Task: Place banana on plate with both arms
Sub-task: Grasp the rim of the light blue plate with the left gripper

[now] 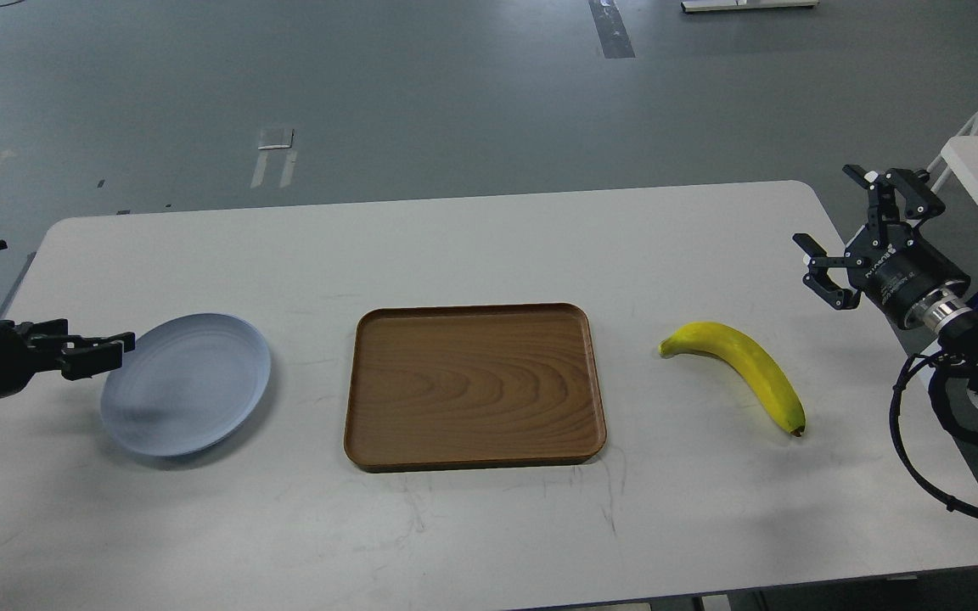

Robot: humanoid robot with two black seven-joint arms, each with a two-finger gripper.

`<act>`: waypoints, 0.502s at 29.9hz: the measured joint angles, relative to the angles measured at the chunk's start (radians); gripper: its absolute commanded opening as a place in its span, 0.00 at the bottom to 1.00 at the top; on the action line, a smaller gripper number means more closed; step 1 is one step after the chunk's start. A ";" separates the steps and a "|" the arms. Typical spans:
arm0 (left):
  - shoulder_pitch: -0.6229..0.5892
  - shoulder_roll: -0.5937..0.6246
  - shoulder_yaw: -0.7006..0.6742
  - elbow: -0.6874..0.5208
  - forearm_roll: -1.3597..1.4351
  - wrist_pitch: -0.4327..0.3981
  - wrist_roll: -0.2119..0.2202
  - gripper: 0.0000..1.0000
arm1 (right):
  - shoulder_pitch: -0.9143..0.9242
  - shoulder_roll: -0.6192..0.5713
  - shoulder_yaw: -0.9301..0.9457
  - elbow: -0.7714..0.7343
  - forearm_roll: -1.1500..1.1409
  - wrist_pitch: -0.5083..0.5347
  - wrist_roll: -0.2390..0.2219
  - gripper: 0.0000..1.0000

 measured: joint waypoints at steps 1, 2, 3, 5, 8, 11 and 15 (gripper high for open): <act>0.000 -0.004 0.006 0.004 -0.013 0.002 0.000 0.98 | 0.000 0.000 0.000 0.000 0.000 0.000 0.000 1.00; 0.000 -0.008 0.015 0.007 -0.027 0.002 0.000 0.98 | 0.000 0.000 0.000 0.001 0.000 0.000 0.000 1.00; 0.000 -0.013 0.024 0.010 -0.042 0.003 0.000 0.97 | 0.000 0.000 0.000 0.001 0.000 0.000 0.000 1.00; 0.000 -0.024 0.041 0.020 -0.059 0.004 0.000 0.95 | 0.000 0.000 0.000 0.001 0.000 0.000 0.000 1.00; 0.001 -0.049 0.056 0.046 -0.069 0.006 0.000 0.93 | 0.000 0.001 0.000 0.001 0.000 0.000 0.000 1.00; 0.004 -0.082 0.062 0.080 -0.073 0.007 0.000 0.88 | 0.000 0.001 0.001 0.002 0.000 0.000 0.000 1.00; 0.005 -0.102 0.065 0.106 -0.077 0.007 0.000 0.84 | 0.000 0.001 0.001 0.003 0.000 0.000 0.000 1.00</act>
